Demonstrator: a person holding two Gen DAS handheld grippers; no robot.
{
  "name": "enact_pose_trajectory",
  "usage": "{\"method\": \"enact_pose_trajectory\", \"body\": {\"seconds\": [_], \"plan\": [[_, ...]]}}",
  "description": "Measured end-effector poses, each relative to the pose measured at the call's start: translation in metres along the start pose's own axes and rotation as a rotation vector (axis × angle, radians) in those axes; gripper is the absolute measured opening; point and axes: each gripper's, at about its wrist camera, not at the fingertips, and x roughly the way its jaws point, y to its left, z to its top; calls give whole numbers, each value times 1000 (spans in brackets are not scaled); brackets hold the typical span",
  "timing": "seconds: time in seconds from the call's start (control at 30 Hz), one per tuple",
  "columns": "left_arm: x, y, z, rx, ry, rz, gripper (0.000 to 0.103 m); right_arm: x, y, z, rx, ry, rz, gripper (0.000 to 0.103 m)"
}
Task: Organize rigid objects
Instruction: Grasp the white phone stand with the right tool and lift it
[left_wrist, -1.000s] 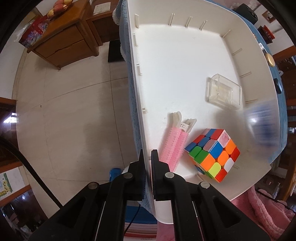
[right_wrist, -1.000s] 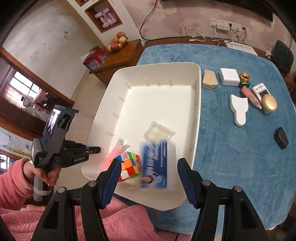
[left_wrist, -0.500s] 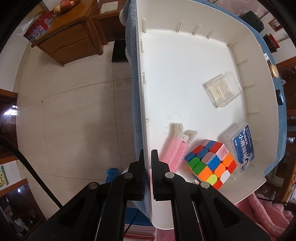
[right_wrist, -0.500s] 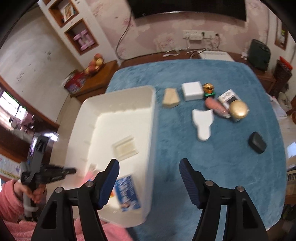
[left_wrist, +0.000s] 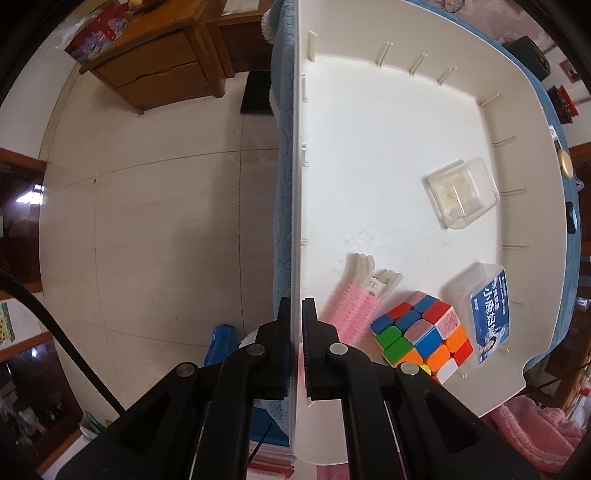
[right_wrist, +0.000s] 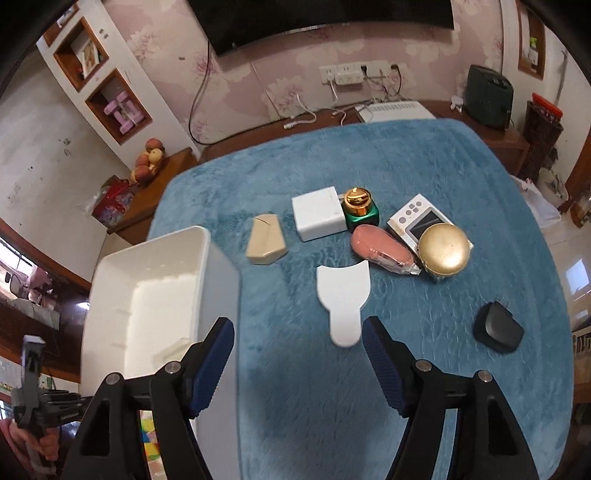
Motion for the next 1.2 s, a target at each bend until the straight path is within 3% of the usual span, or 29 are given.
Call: {"method": "enact_pose_trajectory", "body": {"seconds": [0.57,0.6,0.7,0.77,1.13,1.2], "plan": [[9,-5,10,-37,35,33,5,96,-21,15,-73,170,-137,73],[9,-6,10,-36,35,36,5,99,-20,14,-91,187,-149,69],[9,-10,11,-40,37,41,5,104,-17,12,-123,213,-154,53],[8,-11,10,-46,34,43,5,105,-18,11,-130,216,-172,49],[7,-16,9,-50,31,54,6,89,-23,5,-83,249,-118,48],[7,-17,9,-42,29,57,6,83,-25,2,-65,254,-109,44]]}}
